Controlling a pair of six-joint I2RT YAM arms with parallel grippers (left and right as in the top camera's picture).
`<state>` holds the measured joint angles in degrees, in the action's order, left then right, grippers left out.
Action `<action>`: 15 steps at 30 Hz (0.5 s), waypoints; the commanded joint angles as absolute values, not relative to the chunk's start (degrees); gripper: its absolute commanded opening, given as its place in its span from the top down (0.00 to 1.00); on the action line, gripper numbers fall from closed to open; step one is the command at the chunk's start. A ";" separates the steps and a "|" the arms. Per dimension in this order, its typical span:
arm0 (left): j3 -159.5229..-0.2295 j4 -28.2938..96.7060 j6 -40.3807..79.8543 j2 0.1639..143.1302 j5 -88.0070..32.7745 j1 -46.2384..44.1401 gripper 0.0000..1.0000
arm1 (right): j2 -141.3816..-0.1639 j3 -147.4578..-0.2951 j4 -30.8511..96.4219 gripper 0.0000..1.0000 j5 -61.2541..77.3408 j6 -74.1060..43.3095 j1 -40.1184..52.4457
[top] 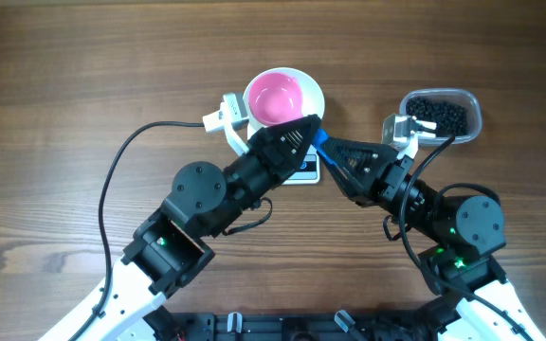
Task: Scoop item into bowl and weigh 150g on scale
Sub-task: 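Grasp the blue scoop handle with the right gripper beside the left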
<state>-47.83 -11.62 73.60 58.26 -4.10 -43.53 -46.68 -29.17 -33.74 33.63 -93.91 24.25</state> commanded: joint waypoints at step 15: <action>-48.45 -11.77 72.27 58.50 -3.09 -44.58 0.96 | -46.72 -30.48 -33.80 0.70 34.57 -94.48 24.53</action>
<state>-47.83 -11.60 73.60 58.30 -4.10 -44.31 -46.68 -29.17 -33.69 33.63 -94.50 24.23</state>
